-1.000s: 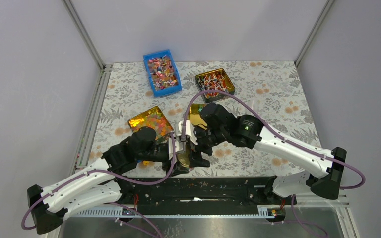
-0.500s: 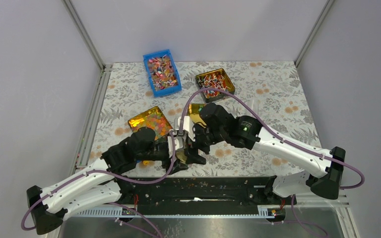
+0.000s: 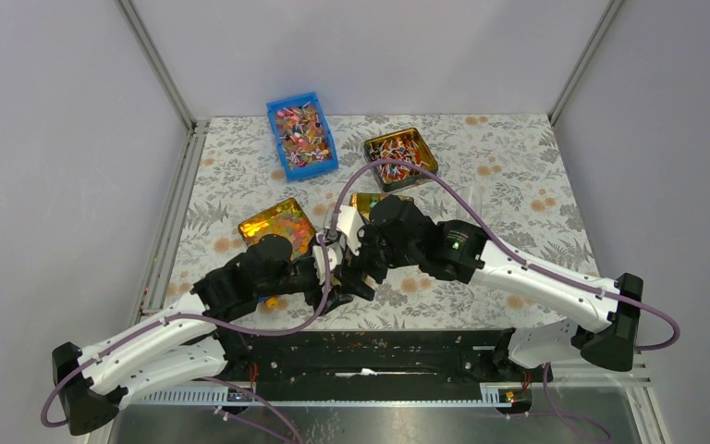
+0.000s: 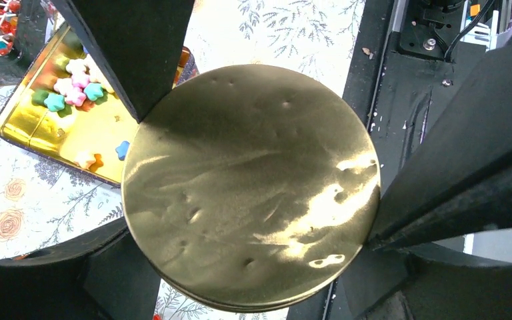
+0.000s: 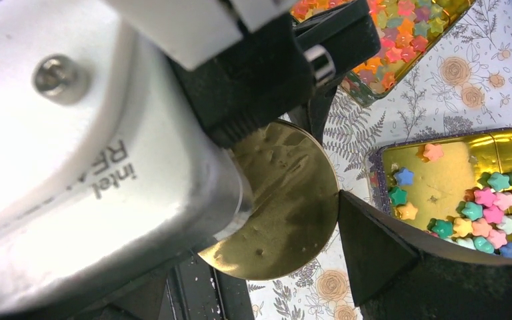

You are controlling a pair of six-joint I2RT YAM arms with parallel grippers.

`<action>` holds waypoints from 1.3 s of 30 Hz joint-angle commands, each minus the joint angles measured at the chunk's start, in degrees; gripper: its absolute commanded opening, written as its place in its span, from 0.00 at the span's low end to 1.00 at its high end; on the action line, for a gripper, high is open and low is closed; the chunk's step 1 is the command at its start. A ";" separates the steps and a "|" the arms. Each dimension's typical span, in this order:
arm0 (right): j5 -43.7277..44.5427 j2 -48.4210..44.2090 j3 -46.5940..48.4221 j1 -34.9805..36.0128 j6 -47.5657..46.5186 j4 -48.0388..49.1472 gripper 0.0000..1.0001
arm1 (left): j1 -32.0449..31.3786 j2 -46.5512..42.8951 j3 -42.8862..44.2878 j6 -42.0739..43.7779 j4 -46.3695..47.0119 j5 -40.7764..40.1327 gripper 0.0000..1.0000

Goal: Pack the candies
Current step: Screw the bottle lid onto the packing bottle.

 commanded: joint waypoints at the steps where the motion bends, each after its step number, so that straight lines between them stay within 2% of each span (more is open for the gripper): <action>1: 0.87 1.80 1.68 1.69 5.44 2.94 0.78 | -0.24 -0.90 4.67 0.53 13.34 -2.06 0.53; 6: 0.19 -0.11 0.93 1.68 5.14 2.96 0.99 | -0.23 -2.73 3.30 1.12 11.78 -1.63 0.53; 7: -0.04 -0.76 0.73 1.61 4.86 3.07 0.99 | -0.26 -3.08 3.10 1.18 11.07 -1.82 0.53; 16: -2.57 -8.40 -3.41 1.61 1.41 2.73 1.00 | -0.24 -6.17 1.44 3.42 4.77 -0.93 0.54; 21: -2.24 -12.47 -3.53 1.63 -3.82 -1.89 1.00 | -0.26 -6.62 1.45 4.26 2.87 0.67 0.54; 30: -11.84 -14.28 1.48 0.96 -15.66 -9.85 1.00 | -0.23 -4.28 2.70 7.21 0.54 10.39 0.54; 39: -21.93 -11.15 4.32 0.07 -21.08 -10.55 0.99 | -0.26 -3.02 3.10 9.22 2.52 22.91 0.54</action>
